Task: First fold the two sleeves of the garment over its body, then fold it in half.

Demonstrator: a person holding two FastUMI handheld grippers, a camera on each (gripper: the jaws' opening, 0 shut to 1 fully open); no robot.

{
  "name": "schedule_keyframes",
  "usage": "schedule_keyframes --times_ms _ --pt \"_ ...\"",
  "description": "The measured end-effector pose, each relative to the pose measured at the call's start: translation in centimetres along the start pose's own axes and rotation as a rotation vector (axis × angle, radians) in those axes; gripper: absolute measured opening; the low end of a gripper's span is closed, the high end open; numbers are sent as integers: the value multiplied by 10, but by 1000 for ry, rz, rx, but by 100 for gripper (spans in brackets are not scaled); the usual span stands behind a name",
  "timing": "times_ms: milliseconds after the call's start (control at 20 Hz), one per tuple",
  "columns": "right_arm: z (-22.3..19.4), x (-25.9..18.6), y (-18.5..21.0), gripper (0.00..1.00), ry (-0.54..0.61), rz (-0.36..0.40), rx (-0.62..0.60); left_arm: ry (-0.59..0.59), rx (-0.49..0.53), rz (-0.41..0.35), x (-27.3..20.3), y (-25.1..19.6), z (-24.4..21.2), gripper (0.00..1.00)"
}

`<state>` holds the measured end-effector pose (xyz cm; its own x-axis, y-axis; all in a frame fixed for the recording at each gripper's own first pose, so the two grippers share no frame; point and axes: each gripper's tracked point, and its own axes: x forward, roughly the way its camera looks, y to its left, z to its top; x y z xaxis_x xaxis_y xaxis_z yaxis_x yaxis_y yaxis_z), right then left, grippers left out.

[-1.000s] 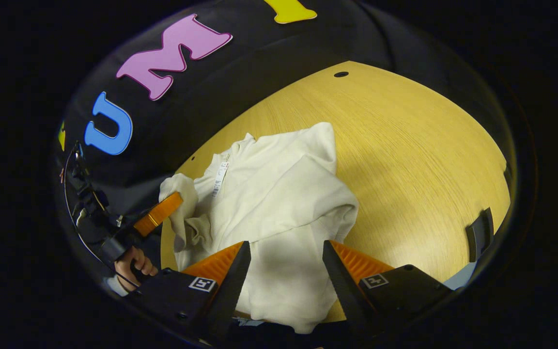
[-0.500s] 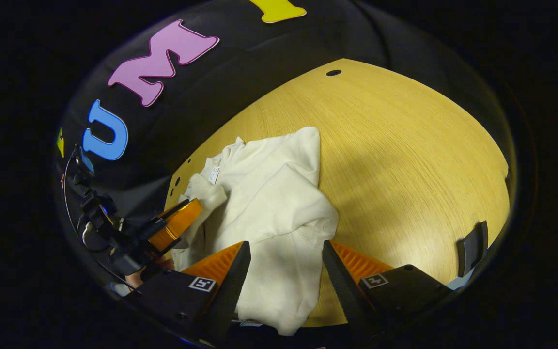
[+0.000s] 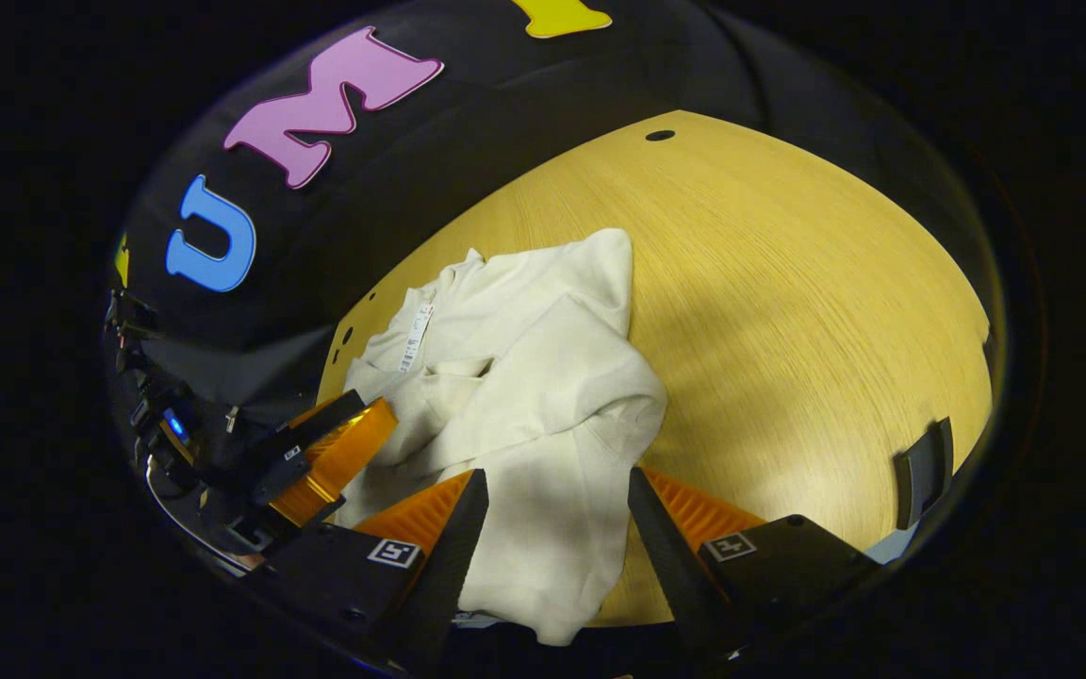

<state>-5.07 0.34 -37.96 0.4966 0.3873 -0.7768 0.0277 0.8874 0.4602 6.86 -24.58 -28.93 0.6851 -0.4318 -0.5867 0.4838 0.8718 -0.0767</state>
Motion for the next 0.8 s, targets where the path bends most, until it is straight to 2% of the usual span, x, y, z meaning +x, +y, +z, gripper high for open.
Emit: schedule_keyframes --times_ms 100,250,550,800 --pt "-15 -1 5 93 17 1 -11 26 6 -21 -19 6 -18 80" --pt "-39 -7 10 93 46 -13 -54 53 30 3 -49 30 -43 82" --pt "-73 -19 15 93 59 -87 -128 103 -8 92 -104 96 -91 82" --pt "-100 -24 10 93 65 -150 -127 154 -110 176 -137 146 -131 83"
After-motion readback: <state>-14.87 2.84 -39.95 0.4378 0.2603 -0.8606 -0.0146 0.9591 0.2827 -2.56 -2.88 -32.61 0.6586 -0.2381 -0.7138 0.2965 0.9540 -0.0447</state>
